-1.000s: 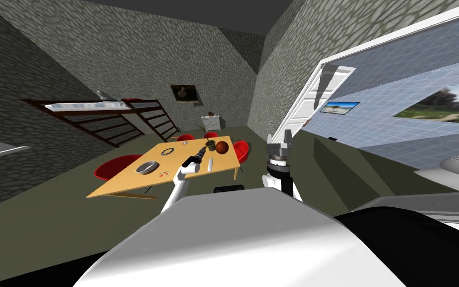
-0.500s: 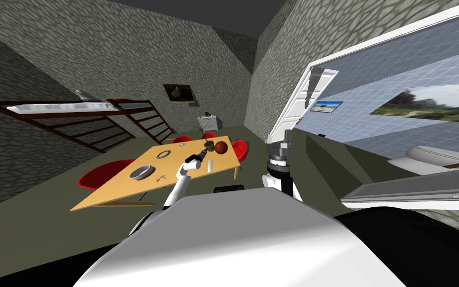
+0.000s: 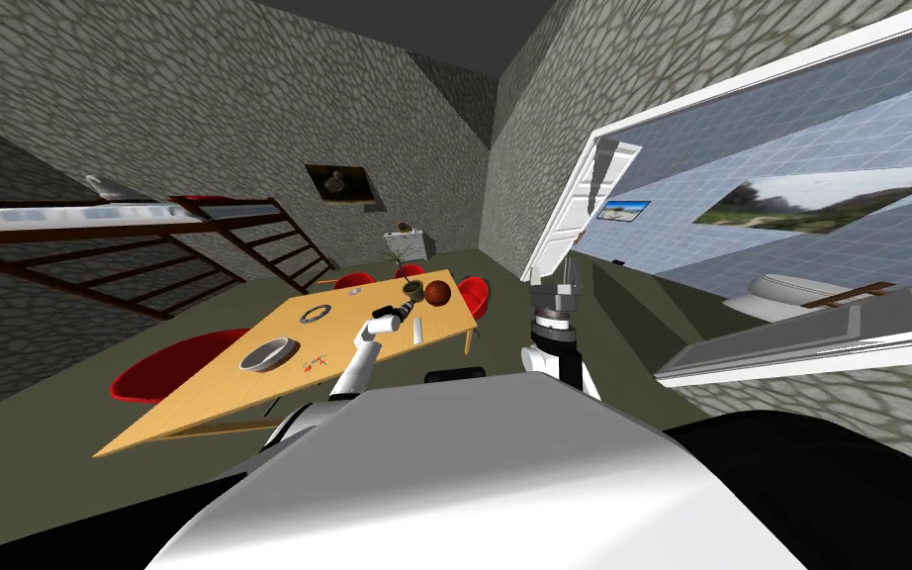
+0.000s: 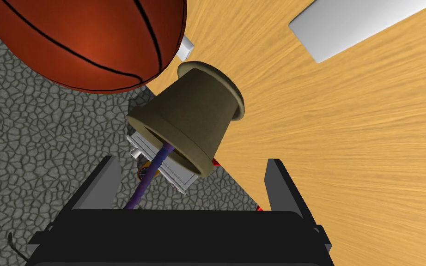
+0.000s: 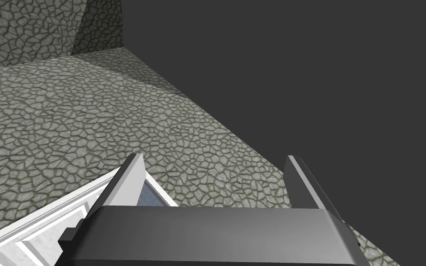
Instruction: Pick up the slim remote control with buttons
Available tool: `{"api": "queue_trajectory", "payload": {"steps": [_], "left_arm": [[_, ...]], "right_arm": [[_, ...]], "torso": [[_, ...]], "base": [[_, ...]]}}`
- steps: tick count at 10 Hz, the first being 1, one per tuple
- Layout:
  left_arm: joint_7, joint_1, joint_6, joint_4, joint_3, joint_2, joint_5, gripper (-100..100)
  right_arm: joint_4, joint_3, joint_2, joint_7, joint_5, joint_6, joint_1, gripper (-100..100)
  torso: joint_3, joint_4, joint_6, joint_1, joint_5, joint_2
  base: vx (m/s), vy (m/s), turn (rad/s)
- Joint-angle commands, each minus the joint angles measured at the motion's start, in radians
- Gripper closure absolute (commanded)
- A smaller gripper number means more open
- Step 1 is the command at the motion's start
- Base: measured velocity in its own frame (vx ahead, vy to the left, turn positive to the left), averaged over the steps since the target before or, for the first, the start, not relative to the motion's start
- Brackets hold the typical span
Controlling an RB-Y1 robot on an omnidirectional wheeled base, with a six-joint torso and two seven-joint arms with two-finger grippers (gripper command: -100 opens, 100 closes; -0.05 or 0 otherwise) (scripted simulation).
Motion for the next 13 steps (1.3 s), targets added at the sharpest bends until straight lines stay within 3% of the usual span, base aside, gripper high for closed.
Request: {"api": "queue_trajectory", "payload": {"steps": [1, 2, 4, 5, 10, 13], "left_arm": [[-0.020, -0.033, 0.050, 0.050, -0.005, 0.009, 0.013, -100], [-0.020, -0.033, 0.060, 0.088, -0.005, 0.009, 0.013, -100], [-0.020, -0.033, 0.060, 0.094, -0.005, 0.009, 0.013, -100], [-0.036, -0.067, 0.100, 0.135, -0.011, 0.019, 0.027, -100], [-0.050, -0.099, 0.137, 0.232, -0.017, 0.029, 0.039, -100], [-0.073, -0.157, 0.202, 0.324, -0.030, 0.049, 0.062, -100]], "right_arm": [[0.000, 0.000, 0.000, 0.000, 0.000, 0.000, 0.000, 0], [0.000, 0.000, 0.000, 0.000, 0.000, 0.000, 0.000, 0], [0.000, 0.000, 0.000, 0.000, 0.000, 0.000, 0.000, 0], [0.000, 0.000, 0.000, 0.000, 0.000, 0.000, 0.000, 0], [0.000, 0.000, 0.000, 0.000, 0.000, 0.000, 0.000, 0], [0.000, 0.000, 0.000, 0.000, 0.000, 0.000, 0.000, 0]], "torso": [[0.000, 0.000, 0.000, 0.000, 0.000, 0.000], [0.000, 0.000, 0.001, -0.001, 0.000, -0.001], [0.000, 0.000, 0.000, -0.003, -0.001, -0.001], [-0.001, 0.000, 0.000, -0.005, -0.001, -0.001], [0.000, 0.000, 0.000, -0.002, 0.000, 0.000], [0.000, 0.000, 0.000, -0.002, -0.001, -0.001]], "base": [[-0.007, 0.069, -0.186], [-0.010, 0.061, -0.135], [-0.008, 0.016, 0.016], [-0.008, 0.039, -0.192], [-0.016, 0.046, -0.103], [-0.020, 0.053, -0.193]]}}
